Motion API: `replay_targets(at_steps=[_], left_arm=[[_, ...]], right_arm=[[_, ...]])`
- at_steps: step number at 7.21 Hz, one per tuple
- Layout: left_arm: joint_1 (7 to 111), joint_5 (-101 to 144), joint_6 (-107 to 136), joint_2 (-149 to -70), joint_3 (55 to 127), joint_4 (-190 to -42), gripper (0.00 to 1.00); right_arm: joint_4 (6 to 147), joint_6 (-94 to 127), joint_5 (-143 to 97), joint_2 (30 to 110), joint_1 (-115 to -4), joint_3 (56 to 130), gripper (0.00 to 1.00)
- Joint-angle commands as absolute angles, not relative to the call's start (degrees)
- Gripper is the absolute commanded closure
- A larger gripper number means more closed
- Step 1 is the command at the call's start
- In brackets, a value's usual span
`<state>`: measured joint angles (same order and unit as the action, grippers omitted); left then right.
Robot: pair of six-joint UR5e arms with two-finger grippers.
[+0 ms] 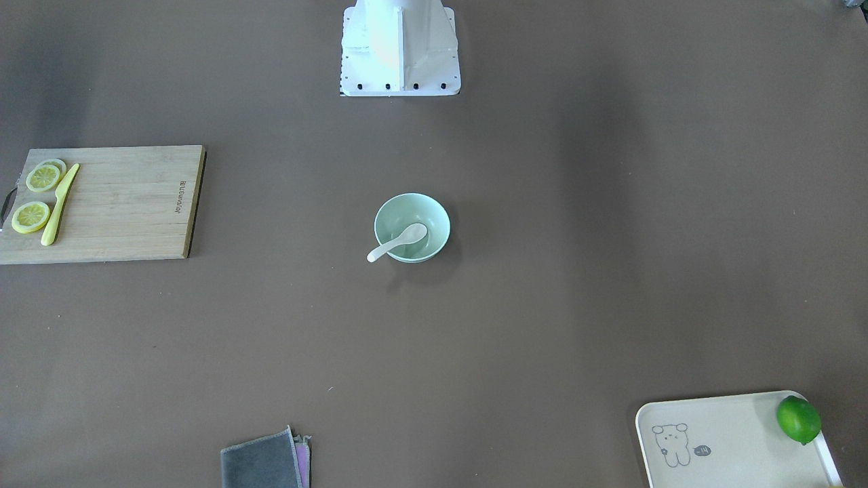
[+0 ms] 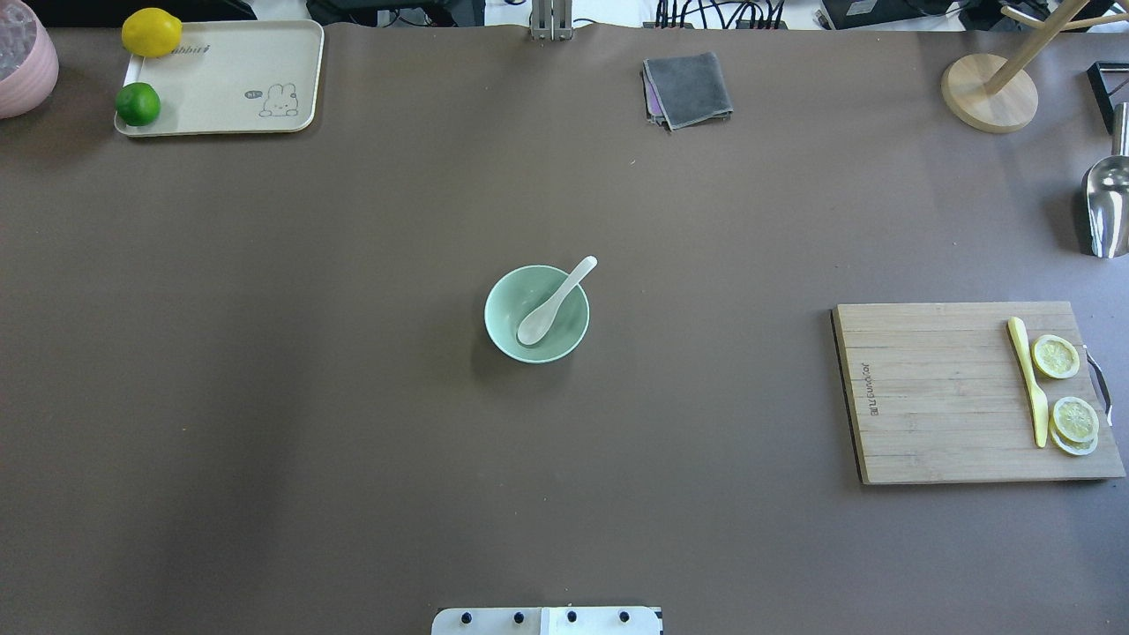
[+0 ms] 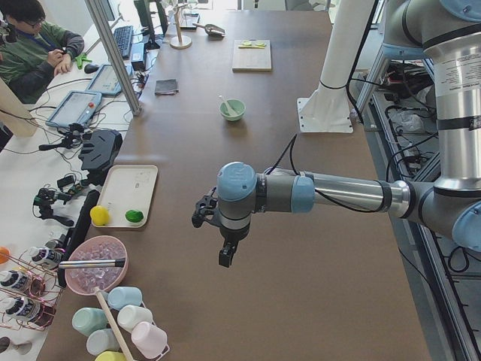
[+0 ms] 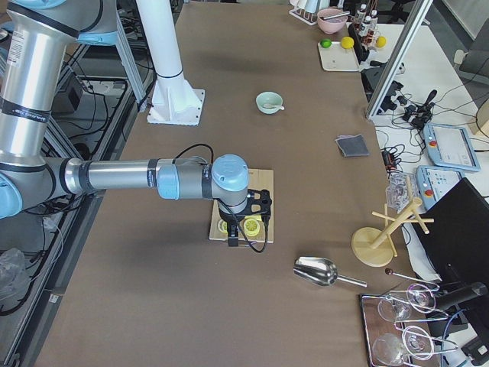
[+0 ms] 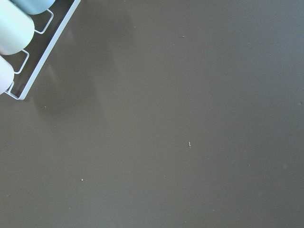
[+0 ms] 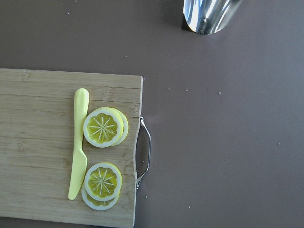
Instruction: Place spoon in bowl
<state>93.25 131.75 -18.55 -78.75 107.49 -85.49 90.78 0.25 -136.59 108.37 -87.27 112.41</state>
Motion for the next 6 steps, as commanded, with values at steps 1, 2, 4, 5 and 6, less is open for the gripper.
replay_targets(at_steps=[1, 2, 4, 5, 6], left_arm=[[93.3, 131.7, -18.6, -78.7, 107.5, -85.5, 0.01], [93.3, 131.7, -18.5, -78.7, 107.5, -85.5, 0.01], [93.3, 131.7, -18.6, -78.7, 107.6, -85.5, 0.01], [93.3, 131.8, -18.6, -78.7, 107.6, -85.5, 0.01], [93.3, 131.7, -18.6, -78.7, 108.0, -85.4, 0.01]], right_arm=[[90.8, 0.3, -136.7, 108.3, -87.2, 112.4, 0.00], [90.7, 0.3, -136.7, 108.3, -87.1, 112.4, 0.00], [90.7, 0.3, -136.7, 108.3, -86.9, 112.4, 0.00], [90.6, 0.3, -136.9, 108.3, -86.9, 112.4, 0.00], [87.6, 0.3, -137.0, 108.5, -86.9, 112.2, 0.00]])
